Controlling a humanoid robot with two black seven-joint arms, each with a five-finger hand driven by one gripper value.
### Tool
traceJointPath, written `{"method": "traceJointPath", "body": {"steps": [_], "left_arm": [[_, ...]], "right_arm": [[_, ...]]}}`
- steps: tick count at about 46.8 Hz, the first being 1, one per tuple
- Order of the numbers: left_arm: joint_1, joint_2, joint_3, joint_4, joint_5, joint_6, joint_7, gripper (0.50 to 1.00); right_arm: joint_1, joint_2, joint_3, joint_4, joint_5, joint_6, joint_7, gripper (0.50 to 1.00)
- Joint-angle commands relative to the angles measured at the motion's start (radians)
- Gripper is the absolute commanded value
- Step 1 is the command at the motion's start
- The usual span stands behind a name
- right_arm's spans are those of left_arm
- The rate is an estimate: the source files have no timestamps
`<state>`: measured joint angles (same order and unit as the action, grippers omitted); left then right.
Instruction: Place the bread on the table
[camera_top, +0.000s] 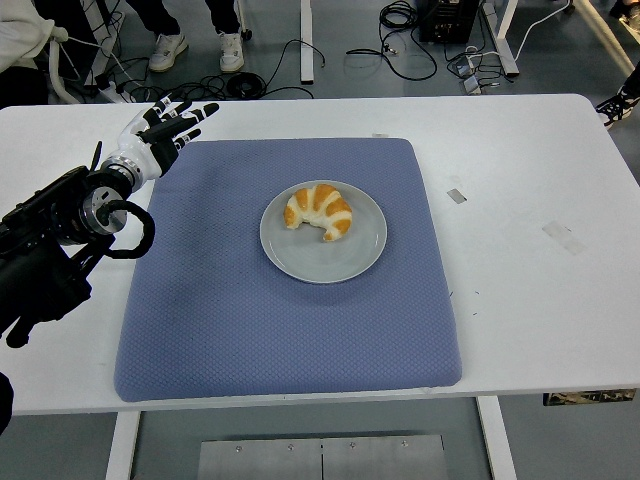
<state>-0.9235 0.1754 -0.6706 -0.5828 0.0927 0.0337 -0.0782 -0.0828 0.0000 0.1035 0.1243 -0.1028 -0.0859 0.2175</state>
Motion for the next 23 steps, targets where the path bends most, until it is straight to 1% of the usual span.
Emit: {"method": "traceJointPath", "body": {"steps": [1, 23], "left_arm": [[-0.001, -0.002, 0.008, -0.002, 0.002, 0.000, -0.002, 0.983], [-0.009, 0.003, 0.011, 0.003, -0.002, -0.009, 0.005, 0.983]], "right_arm": [[0.000, 0.000, 0.001, 0.000, 0.000, 0.000, -0.001, 1.000], [0.000, 0.000, 0.001, 0.000, 0.000, 0.000, 0.000, 1.000]]}}
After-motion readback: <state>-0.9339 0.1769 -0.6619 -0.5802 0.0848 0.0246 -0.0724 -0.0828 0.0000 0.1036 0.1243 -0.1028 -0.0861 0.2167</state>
